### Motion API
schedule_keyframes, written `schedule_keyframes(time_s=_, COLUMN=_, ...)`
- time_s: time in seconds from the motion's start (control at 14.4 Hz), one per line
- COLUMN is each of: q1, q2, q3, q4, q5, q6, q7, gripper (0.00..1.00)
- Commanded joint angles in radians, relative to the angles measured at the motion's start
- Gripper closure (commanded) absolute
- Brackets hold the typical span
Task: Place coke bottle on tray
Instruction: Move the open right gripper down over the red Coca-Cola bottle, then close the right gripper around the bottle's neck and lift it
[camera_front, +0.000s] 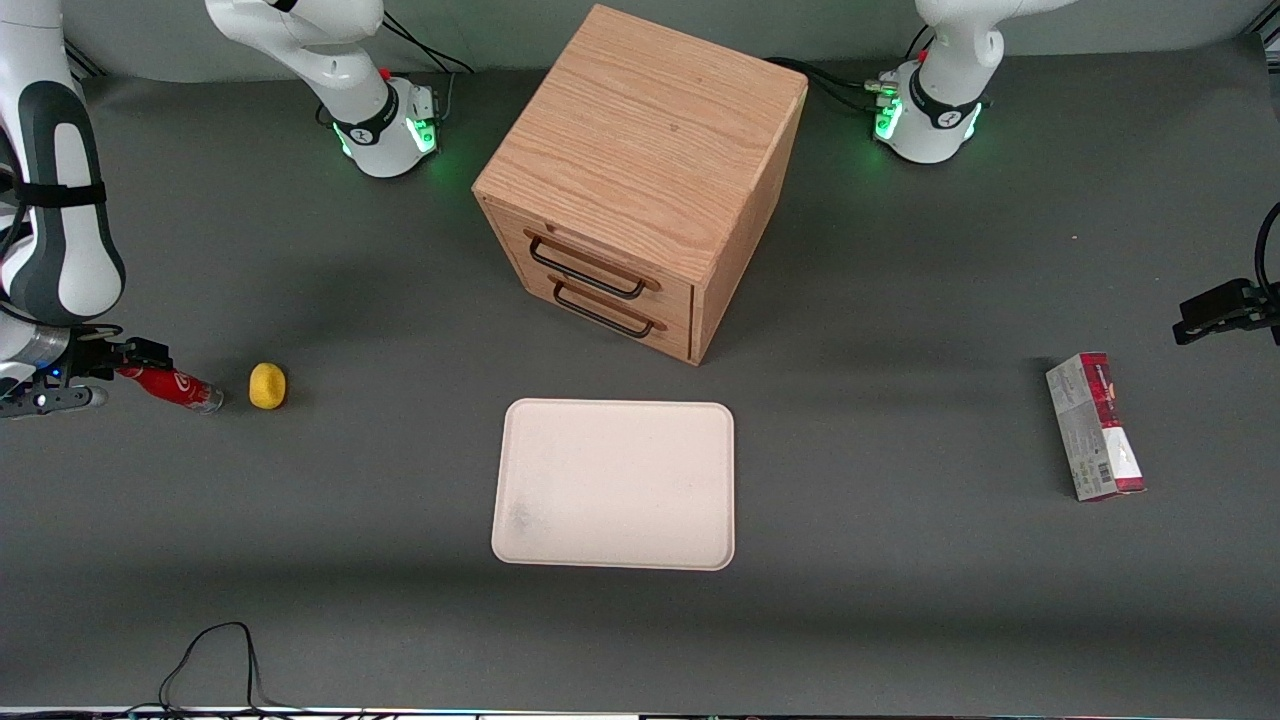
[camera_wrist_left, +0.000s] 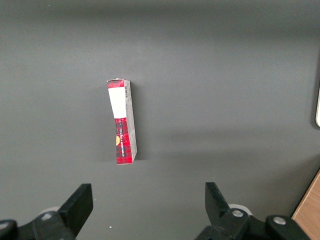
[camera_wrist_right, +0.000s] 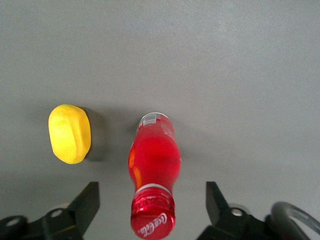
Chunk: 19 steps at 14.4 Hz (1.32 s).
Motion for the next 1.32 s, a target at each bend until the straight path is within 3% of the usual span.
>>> schedule_keyframes(time_s=0.0, q1=0.013, q2=0.007, q3=-0.006, q4=0.017, q5=0.023, q6=0.000, q7=-0.032, gripper=0.94)
schedule_keyframes(time_s=0.07, q1=0.022, q2=0.004, q3=-0.006, q4=0.017, q5=0.023, q6=-0.004, q7=-0.032, gripper=1.00)
schedule_keyframes(time_s=0.28, q1=0.025, q2=-0.033, q3=-0.006, q4=0.041, q5=0.023, q6=-0.049, q7=-0.056, gripper=1.00)
schedule_keyframes(time_s=0.9, q1=0.015, q2=-0.091, q3=-0.024, q4=0.604, q5=0.015, q6=-0.715, q7=-0.178, gripper=1.00)
schedule_keyframes(time_s=1.25, q1=0.016, q2=-0.107, q3=-0.018, q4=0.829, q5=0.014, q6=-0.884, q7=-0.207, gripper=1.00)
